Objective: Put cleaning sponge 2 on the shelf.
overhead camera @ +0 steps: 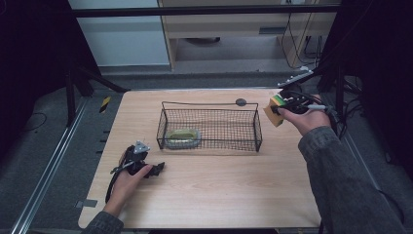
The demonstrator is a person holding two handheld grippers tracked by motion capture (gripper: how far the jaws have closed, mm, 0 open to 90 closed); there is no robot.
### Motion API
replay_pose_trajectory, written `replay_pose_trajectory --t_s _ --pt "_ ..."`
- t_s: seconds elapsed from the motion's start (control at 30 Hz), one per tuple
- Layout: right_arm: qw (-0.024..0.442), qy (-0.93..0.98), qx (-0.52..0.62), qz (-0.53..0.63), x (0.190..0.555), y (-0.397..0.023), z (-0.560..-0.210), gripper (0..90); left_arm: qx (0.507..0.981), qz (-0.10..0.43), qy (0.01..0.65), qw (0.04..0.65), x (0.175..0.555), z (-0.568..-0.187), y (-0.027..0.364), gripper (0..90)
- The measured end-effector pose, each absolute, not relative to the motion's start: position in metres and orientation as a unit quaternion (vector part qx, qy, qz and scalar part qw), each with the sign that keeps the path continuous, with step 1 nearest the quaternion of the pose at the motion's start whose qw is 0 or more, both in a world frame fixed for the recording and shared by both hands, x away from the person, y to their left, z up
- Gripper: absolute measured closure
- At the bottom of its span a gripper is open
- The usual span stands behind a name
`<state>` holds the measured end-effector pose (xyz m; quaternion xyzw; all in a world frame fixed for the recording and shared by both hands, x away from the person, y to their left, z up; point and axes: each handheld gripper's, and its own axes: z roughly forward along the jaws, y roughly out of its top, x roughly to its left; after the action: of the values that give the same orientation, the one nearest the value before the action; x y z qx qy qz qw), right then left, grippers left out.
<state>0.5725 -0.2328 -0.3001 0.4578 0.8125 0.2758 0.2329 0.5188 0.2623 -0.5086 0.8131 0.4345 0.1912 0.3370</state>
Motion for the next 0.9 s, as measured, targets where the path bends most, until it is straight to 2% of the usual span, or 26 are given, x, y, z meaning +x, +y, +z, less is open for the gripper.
replay_pose_trajectory --t_s 0.37,0.67,0.9 --pt "0.248 0.805 0.463 0.274 0.587 -0.211 -0.299 64.6 0.813 0.191 0.435 0.337 0.519 -0.509 0.262 0.0" --pt "0.226 0.813 0.448 0.294 0.602 -0.187 -0.307 64.7 0.813 0.191 0.434 0.337 0.519 -0.509 0.262 0.0" --pt "0.208 0.821 0.448 0.288 0.614 -0.178 -0.328 64.6 0.813 0.191 0.434 0.337 0.519 -0.509 0.263 0.0"
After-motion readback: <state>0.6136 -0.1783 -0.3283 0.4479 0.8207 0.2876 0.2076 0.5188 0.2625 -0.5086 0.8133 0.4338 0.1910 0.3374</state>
